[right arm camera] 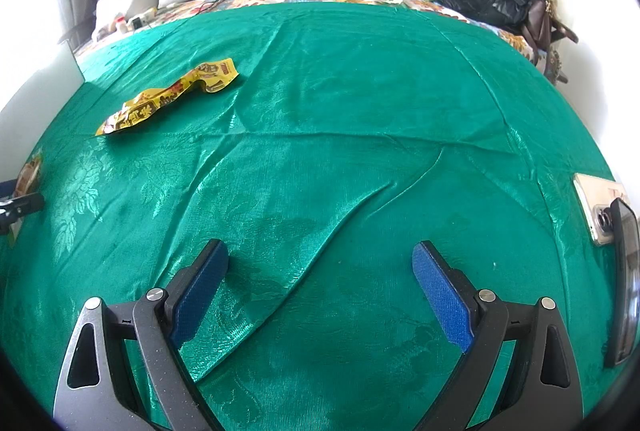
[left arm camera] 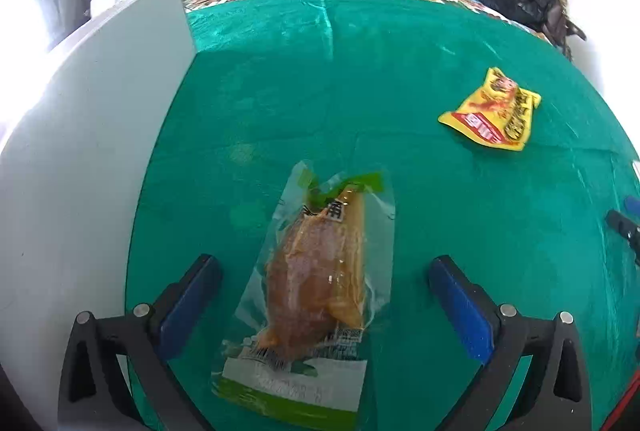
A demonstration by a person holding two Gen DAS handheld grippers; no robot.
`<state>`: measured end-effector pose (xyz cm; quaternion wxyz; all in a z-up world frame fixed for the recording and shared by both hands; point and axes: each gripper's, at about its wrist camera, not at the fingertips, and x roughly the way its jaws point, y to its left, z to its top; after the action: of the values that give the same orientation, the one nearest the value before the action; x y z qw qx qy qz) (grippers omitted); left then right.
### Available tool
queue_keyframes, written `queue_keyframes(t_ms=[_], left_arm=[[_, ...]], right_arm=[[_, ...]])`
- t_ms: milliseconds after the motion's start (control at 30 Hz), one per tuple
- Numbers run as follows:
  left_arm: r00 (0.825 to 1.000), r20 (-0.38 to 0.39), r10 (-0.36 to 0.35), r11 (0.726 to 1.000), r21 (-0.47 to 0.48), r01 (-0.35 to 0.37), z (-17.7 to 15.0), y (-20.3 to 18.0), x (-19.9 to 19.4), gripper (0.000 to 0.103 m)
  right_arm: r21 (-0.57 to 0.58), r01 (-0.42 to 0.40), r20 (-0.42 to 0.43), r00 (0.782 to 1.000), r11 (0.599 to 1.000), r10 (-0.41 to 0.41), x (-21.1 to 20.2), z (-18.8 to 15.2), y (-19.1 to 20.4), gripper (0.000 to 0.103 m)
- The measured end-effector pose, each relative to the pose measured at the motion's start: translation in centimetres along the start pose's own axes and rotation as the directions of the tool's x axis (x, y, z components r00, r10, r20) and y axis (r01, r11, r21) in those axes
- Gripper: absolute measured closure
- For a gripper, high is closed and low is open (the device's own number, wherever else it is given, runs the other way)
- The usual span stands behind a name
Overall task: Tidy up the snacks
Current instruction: 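Lower the open left tool over the clear-green braised meat bag, then lower the open right tool over the yellow spicy-strip packet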
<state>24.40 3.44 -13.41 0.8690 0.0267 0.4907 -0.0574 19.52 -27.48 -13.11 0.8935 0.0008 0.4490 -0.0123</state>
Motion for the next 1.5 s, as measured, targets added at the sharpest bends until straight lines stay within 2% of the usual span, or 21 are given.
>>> queue_keyframes(t_ms=[100, 167, 267, 833, 933, 1000, 1067, 1167, 1200, 1267, 1333, 1367, 1433, 1467, 1500], left_arm=[[0.999, 0.007, 0.039, 0.998, -0.053, -0.039, -0.1, 0.5, 0.0, 0.0], [0.997, 0.038, 0.065, 0.994, -0.093, -0.062, -0.8, 1.3, -0.3, 0.0], [0.994, 0.073, 0.088, 0.991, -0.106, -0.08, -1.4, 1.6, -0.4, 0.0], [0.993, 0.075, 0.086, 0.991, -0.11, -0.077, -1.3, 1.9, -0.2, 0.0], [0.993, 0.075, 0.086, 0.991, -0.109, -0.078, -1.4, 1.9, -0.3, 0.0], [0.993, 0.075, 0.086, 0.991, -0.109, -0.078, -1.4, 1.9, -0.2, 0.0], [0.993, 0.075, 0.086, 0.991, -0.109, -0.078, -1.4, 1.9, -0.3, 0.0], [0.993, 0.076, 0.086, 0.991, -0.109, -0.078, -1.4, 1.9, -0.3, 0.0], [0.993, 0.076, 0.086, 0.991, -0.11, -0.078, -1.4, 1.9, -0.3, 0.0], [0.993, 0.076, 0.086, 0.991, -0.109, -0.077, -1.4, 1.9, -0.3, 0.0], [0.993, 0.076, 0.086, 0.991, -0.11, -0.077, -1.4, 2.0, -0.2, 0.0], [0.993, 0.076, 0.086, 0.991, -0.11, -0.077, -1.3, 1.9, -0.3, 0.0], [0.993, 0.076, 0.086, 0.991, -0.11, -0.077, -1.3, 2.0, -0.3, 0.0], [0.993, 0.076, 0.085, 0.991, -0.11, -0.077, -1.2, 2.0, -0.3, 0.0], [0.993, 0.077, 0.086, 0.991, -0.111, -0.077, -1.4, 1.8, -0.4, 0.0]], right_arm=[[0.0, 0.0, 0.0, 1.0, 1.0, 0.0, 0.0, 0.0, 0.0, 0.007], [0.0, 0.0, 0.0, 1.0, 1.0, 0.0, 0.0, 0.0, 0.0, 0.007], [0.0, -0.001, 0.001, 1.0, 1.0, 0.001, 0.0, 0.0, 0.0, 0.007], [0.002, -0.001, 0.002, 1.0, 1.0, 0.001, -0.1, 0.0, 0.0, 0.007], [0.094, 0.028, -0.082, 0.996, 0.995, -0.02, 0.4, 1.4, 0.1, 0.008], [0.242, -0.078, -0.085, 0.991, 0.967, 0.101, 0.6, 3.1, 0.0, 0.008], [0.398, -0.173, -0.073, 0.973, 0.901, 0.219, 1.3, 4.9, 0.6, 0.008], [0.539, -0.217, -0.082, 0.948, 0.814, 0.307, 3.8, 8.1, 3.2, 0.008], [0.559, -0.21, -0.094, 0.945, 0.802, 0.313, 4.8, 9.1, 4.5, 0.008], [0.557, -0.167, -0.142, 0.946, 0.814, 0.291, 7.0, 11.1, 7.4, 0.009], [0.477, -0.052, -0.191, 0.968, 0.877, 0.161, 8.4, 12.7, 10.9, 0.007], [0.429, -0.032, -0.204, 0.97, 0.903, 0.131, 9.0, 13.2, 12.5, 0.007], [0.208, 0.052, -0.225, 0.974, 0.977, -0.005, 10.0, 13.7, 16.3, 0.007], [0.076, 0.077, -0.219, 0.974, 0.994, -0.058, 10.3, 13.4, 17.9, 0.007], [0.014, 0.024, -0.179, 0.984, 1.0, -0.021, 9.9, 12.9, 18.6, 0.009]])
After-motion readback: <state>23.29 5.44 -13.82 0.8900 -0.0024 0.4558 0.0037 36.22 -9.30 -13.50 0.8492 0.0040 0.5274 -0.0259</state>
